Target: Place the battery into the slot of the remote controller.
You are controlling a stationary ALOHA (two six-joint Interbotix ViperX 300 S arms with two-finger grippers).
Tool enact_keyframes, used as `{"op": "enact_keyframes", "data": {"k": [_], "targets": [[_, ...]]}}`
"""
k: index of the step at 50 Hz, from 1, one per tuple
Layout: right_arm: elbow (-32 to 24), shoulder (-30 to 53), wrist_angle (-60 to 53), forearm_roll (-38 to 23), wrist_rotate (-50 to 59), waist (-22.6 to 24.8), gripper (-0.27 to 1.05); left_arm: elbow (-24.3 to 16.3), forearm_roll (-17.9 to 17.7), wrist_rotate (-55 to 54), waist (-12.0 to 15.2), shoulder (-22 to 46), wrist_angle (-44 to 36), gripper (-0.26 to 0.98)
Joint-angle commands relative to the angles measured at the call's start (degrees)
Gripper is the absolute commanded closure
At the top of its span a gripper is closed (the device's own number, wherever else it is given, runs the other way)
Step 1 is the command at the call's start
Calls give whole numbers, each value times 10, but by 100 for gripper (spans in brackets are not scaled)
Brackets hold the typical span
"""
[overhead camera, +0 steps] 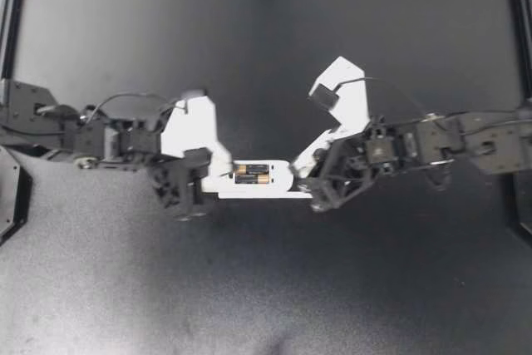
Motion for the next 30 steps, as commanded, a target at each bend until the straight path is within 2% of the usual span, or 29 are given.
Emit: {"op": "enact_keyframes", "data": {"k": [1,13,30], "targets": [[0,-18,1,-14,-1,-4,86,-33,-1,2,1,10,0,89],[4,-15,-1,-16,-2,-4,86,-64,-1,-1,-6,54,18,89],[7,-14,-11,-17,-2,-4,86,-74,-4,-3,-6,98,17,89]]}}
